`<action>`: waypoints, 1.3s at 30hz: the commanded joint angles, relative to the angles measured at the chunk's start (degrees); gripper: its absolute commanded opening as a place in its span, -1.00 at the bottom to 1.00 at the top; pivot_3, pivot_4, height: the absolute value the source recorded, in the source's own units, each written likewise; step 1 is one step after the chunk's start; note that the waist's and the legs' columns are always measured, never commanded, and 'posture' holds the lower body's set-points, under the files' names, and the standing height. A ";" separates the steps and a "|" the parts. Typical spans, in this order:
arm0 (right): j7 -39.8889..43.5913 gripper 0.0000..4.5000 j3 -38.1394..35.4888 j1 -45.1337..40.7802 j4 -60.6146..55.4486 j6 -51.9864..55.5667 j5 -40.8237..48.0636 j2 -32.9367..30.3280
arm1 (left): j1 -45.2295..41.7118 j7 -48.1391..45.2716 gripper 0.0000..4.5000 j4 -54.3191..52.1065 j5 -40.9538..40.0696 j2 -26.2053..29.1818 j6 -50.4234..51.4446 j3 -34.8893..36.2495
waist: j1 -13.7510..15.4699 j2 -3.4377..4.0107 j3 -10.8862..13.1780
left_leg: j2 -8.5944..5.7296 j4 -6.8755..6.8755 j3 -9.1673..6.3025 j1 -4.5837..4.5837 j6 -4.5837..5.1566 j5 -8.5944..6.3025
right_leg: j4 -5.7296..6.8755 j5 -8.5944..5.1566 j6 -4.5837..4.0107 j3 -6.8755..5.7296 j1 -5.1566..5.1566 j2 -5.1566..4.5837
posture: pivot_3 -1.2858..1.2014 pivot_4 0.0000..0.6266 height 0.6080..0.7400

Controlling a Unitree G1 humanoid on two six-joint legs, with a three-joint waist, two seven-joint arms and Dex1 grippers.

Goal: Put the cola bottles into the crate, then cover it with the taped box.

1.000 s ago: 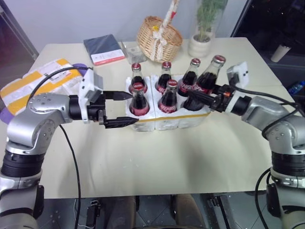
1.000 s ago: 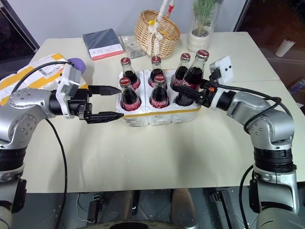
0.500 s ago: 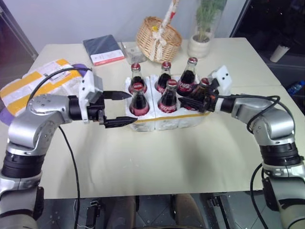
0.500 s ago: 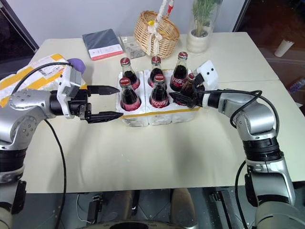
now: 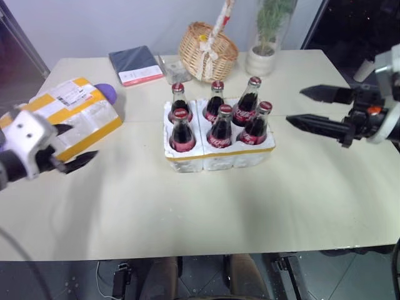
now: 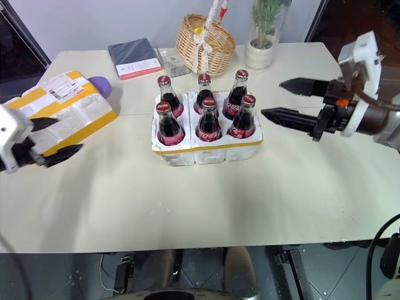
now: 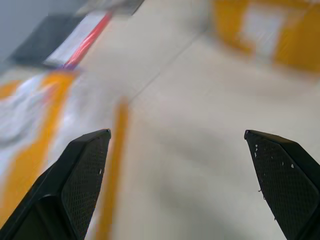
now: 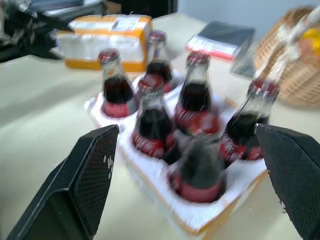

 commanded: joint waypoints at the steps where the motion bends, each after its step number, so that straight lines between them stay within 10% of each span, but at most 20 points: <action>1: 1.62 0.97 -1.21 0.11 0.51 -1.61 0.39 -1.01 | 2.84 6.50 1.00 10.57 10.81 2.33 -11.37 2.67 | 0.06 0.01 0.00 | 0.00 0.01 0.02 0.00 0.00 0.00 | -0.01 0.01 -0.03 0.00 -0.01 -0.01 | 0.03 -0.52 1.00; 12: 2.31 0.97 -2.72 1.92 -2.00 -2.40 1.90 -1.84 | -18.84 32.11 1.00 51.75 37.05 4.38 -33.56 -25.05 | 0.40 -0.07 -0.03 | -0.03 0.01 -0.01 -0.05 -0.01 0.00 | 0.03 0.16 0.25 -0.02 -0.04 -0.03 | 0.03 -0.52 1.00; 28: -3.67 0.97 -14.40 10.13 -6.80 1.48 4.27 -4.07 | -43.75 46.77 1.00 79.99 42.87 -3.53 -34.52 -39.98 | 0.36 -0.18 -0.10 | -0.04 0.04 -0.03 -0.01 -0.01 0.00 | 0.23 0.18 0.29 -0.05 -0.04 -0.03 | 0.03 -0.52 1.00; 39: -4.80 1.00 -16.73 13.02 -5.31 1.52 4.22 -4.48 | -46.23 48.58 -0.84 81.52 42.71 -4.08 -33.70 -41.07 | 0.47 -0.20 -0.15 | -0.04 0.07 -0.03 0.00 -0.01 0.00 | 0.23 0.19 0.30 -0.05 -0.01 -0.03 | 0.03 -0.52 1.00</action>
